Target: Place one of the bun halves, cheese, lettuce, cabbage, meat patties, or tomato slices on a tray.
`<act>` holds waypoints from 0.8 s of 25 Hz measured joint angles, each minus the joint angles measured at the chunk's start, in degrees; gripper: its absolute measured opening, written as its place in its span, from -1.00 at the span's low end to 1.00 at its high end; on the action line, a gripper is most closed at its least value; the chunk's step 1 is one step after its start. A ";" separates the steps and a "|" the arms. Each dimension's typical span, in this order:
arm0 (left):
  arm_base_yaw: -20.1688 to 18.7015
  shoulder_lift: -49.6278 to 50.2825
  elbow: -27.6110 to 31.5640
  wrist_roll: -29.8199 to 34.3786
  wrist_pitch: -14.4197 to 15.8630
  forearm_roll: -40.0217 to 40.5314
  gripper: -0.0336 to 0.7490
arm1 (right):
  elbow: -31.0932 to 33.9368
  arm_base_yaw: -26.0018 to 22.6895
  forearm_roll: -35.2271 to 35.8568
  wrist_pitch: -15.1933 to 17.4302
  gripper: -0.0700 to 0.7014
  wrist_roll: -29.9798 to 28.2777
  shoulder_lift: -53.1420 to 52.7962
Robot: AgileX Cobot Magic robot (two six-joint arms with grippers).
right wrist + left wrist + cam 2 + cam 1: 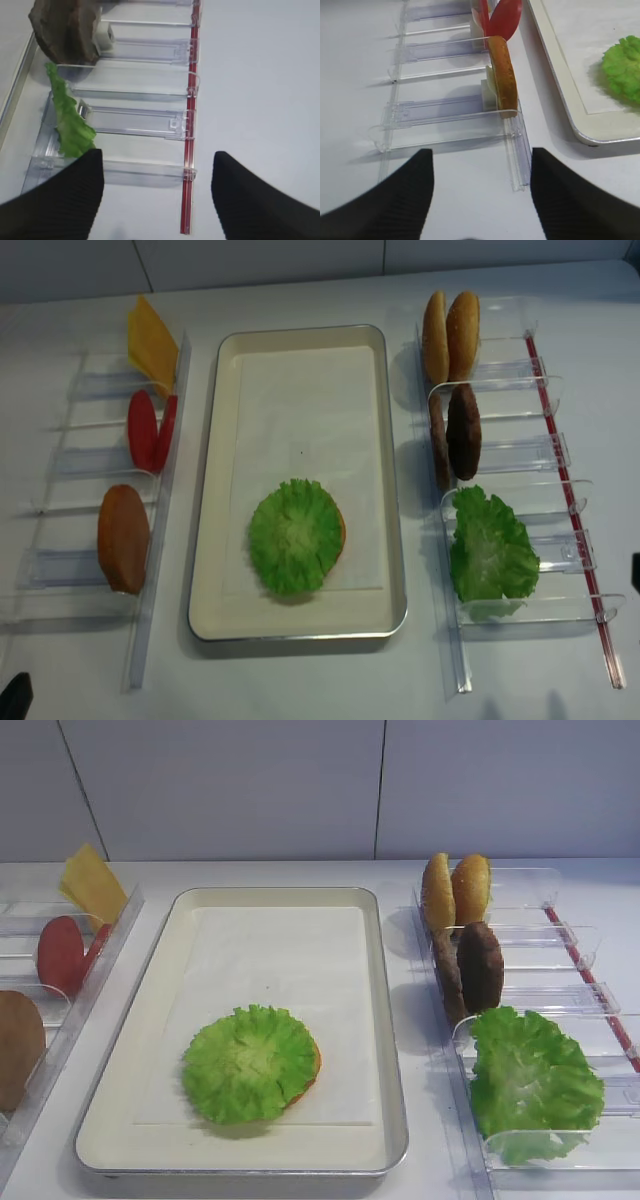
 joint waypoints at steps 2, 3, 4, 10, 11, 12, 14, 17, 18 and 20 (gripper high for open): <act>0.00 0.00 0.00 0.00 0.00 0.00 0.14 | 0.00 0.40 -1.93 0.75 0.43 1.76 -3.46; 0.00 0.00 0.00 0.00 0.00 0.00 0.14 | 0.00 0.81 -3.18 1.39 0.43 2.52 -5.23; 0.00 0.00 0.00 0.00 0.00 0.00 0.14 | 0.00 1.26 -4.46 2.20 0.43 3.24 -6.68; 0.00 0.00 0.00 0.00 0.00 0.00 0.14 | 0.00 2.46 -8.73 5.35 0.43 5.61 -17.52; 0.00 0.00 0.00 0.00 0.00 0.00 0.14 | 0.00 2.46 -9.02 5.97 0.43 5.86 -18.89; 0.00 0.00 0.00 0.00 0.00 0.00 0.14 | 0.00 2.46 -9.41 6.43 0.43 5.99 -20.31; 0.00 0.00 0.00 0.00 0.00 0.00 0.14 | 0.00 2.46 -10.38 7.16 0.43 6.08 -22.47; 0.00 0.00 0.00 0.00 0.00 0.00 0.14 | 0.00 2.46 -11.27 7.31 0.43 6.23 -23.39; 0.00 0.00 0.00 0.00 0.00 0.00 0.14 | 0.00 2.46 -11.29 7.31 0.43 6.22 -23.39; 0.00 0.00 0.00 0.00 0.00 0.00 0.14 | 0.00 2.46 -11.39 7.31 0.43 6.22 -23.39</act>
